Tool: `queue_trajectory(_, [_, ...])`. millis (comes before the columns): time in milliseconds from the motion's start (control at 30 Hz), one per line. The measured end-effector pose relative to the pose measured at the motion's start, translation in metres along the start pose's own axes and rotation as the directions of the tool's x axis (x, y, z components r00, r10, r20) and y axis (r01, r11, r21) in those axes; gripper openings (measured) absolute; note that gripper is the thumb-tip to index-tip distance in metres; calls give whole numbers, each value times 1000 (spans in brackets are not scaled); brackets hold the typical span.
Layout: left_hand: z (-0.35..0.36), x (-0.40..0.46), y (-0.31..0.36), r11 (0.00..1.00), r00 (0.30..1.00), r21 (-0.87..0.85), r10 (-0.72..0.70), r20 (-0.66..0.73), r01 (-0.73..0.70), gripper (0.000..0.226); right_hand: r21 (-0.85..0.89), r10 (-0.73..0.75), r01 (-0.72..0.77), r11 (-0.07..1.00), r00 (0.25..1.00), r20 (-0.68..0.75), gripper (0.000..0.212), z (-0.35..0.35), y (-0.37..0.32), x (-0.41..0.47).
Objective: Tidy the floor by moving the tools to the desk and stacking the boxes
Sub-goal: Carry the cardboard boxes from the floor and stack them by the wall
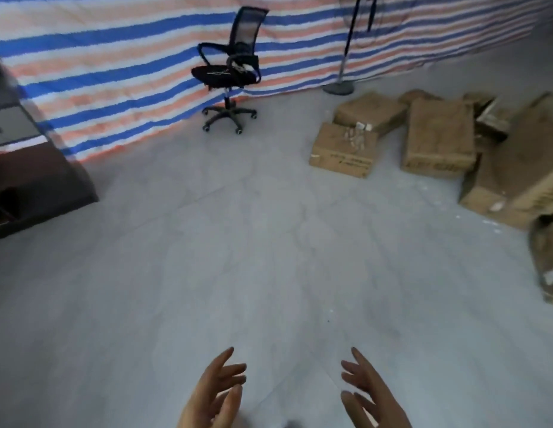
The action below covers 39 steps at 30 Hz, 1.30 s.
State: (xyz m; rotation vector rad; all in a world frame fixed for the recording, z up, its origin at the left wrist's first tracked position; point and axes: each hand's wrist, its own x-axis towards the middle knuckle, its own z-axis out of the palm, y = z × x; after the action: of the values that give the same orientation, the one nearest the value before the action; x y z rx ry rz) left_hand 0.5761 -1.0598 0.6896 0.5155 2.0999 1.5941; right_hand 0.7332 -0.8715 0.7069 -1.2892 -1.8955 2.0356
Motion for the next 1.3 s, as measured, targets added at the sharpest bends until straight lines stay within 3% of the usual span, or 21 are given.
queue_trajectory(67, [18,23,4,1000,997,-4,-26,77,26,54,45,45,-44,998,998,-38,71,-14,-2,10])
queue_trajectory(167, [42,63,8,998,984,-4,-63,169,64,55,100,93,-87,991,994,-58,66,-34,-11,36])
queue_trajectory(267, [64,115,10,996,968,28,-86,234,81,53,109,75,-65,992,993,-96,91,-48,-31,69])
queue_trajectory(367, [84,184,22,996,963,66,-79,257,64,66,92,62,-45,995,980,-191,113,-58,-59,121])
queue_trajectory(433, [98,235,42,997,962,63,-49,269,33,70,47,5,8,999,961,-277,100,-65,-78,160])
queue_trajectory(500, [111,286,71,999,959,42,-1,285,-12,55,15,-50,59,998,935,-352,68,-72,-106,197])
queue_trajectory(567, [121,335,97,999,953,29,32,301,-42,51,17,-108,124,992,917,-383,59,-80,-138,233])
queue_trajectory(667, [137,394,115,999,947,20,39,319,-48,51,-57,-207,201,978,896,-393,74,-94,-167,286])
queue_trajectory(767, [155,435,120,999,936,34,-9,351,-4,55,-50,-162,155,987,909,-383,79,-111,-181,326])
queue_trajectory(900, [188,492,130,997,929,65,-50,366,28,47,73,-30,67,995,909,-416,56,-148,-191,384])
queue_trajectory(967, [211,527,133,996,926,87,-61,373,30,56,167,54,2,986,942,-331,40,-176,-205,420])
queue_trajectory(1033, [241,563,137,993,918,114,-75,389,33,56,122,32,2,993,961,-276,36,-206,-214,451])
queue_trajectory(1100, [278,599,148,994,920,106,-72,385,34,46,119,9,38,992,928,-373,41,-238,-236,488])
queue_trajectory(1200, [345,654,167,997,928,65,-50,370,27,35,-24,-122,125,992,876,-467,52,-295,-262,532])
queue_trajectory(1300, [409,702,198,999,931,26,-27,364,19,43,-43,-172,176,984,834,-524,57,-363,-296,576])
